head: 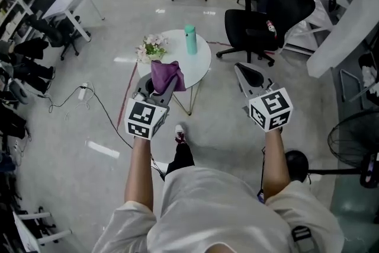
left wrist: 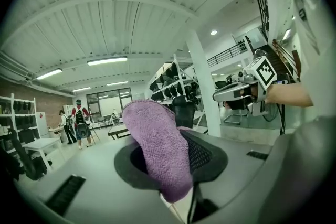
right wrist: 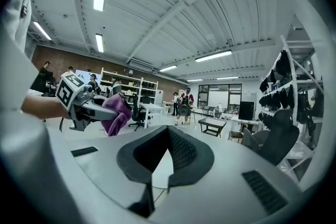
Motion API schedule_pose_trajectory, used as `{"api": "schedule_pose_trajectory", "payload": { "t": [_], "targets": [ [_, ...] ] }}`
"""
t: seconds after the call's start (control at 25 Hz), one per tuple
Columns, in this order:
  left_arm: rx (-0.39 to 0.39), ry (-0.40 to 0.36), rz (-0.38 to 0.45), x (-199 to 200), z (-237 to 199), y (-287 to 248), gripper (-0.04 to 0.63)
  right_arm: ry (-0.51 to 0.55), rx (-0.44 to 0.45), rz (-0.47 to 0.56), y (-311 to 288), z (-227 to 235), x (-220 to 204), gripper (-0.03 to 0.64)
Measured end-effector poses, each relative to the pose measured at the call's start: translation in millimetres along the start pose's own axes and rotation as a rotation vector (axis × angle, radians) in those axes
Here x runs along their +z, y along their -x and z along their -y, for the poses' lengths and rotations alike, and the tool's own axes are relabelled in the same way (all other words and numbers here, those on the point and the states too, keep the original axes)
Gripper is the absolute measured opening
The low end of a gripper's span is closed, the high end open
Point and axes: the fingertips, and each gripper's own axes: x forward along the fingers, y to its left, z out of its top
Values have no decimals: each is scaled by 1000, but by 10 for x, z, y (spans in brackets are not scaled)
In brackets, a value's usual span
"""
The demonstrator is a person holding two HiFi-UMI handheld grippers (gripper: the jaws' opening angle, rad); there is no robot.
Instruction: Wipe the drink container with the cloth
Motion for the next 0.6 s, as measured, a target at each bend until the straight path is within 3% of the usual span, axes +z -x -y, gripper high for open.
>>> {"api": "schedule_pose_trajectory", "payload": {
  "t": [0.36,0.6],
  "targets": [
    [-75,14,17,-74,-1542,-1148,118,-17,-23,-31,-1733,452,276,12],
    [-120,25,13,-186,-2261,-1744,118,-43,-38,-56,-2624,657,334,15]
  ]
}}
